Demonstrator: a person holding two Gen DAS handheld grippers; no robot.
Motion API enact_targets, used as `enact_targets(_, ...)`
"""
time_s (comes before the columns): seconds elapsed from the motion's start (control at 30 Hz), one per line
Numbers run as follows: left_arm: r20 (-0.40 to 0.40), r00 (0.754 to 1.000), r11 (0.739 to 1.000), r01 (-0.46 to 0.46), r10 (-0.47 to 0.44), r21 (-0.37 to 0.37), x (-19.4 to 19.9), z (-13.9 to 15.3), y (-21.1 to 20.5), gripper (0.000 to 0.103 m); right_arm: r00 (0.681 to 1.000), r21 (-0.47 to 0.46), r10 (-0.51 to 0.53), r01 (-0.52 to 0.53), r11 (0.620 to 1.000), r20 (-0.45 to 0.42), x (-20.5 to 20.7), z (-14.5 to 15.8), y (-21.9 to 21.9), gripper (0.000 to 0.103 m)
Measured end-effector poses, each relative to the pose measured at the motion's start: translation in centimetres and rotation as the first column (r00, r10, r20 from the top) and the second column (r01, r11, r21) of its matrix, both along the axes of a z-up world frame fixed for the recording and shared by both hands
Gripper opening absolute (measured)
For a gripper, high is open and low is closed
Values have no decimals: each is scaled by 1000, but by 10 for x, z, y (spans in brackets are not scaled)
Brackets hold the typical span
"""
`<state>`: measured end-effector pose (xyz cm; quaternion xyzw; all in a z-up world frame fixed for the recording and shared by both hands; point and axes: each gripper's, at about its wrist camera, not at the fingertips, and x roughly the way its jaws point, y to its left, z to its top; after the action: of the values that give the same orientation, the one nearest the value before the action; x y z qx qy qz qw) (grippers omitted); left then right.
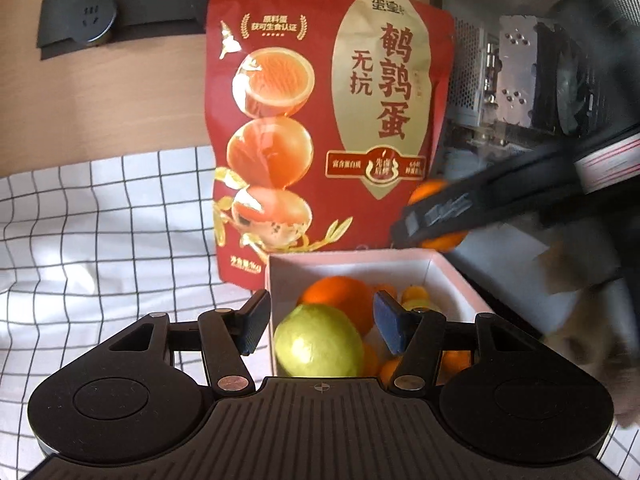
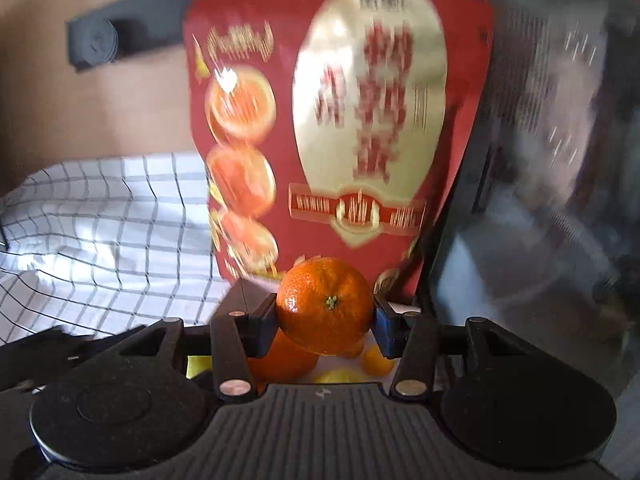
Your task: Organize fruits
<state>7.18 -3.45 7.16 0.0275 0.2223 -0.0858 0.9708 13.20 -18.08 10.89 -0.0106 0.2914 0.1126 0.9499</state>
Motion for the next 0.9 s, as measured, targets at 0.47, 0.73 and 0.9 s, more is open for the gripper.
enact_targets(0.47, 16, 1000, 1000, -10, 10, -24, -26, 2, 26, 62, 989, 77, -49, 61, 995, -142, 51, -68, 4, 49)
enact_targets(0.73, -72, 997, 1000, -30, 31, 6, -57, -18, 40, 62, 997, 143, 27, -16, 990, -76, 7, -51, -21, 61)
enact_targets(0.9, -112, 992, 998, -54, 57, 29, -93, -43, 42, 62, 997, 91, 79, -79, 993, -1, -68, -57, -25, 76)
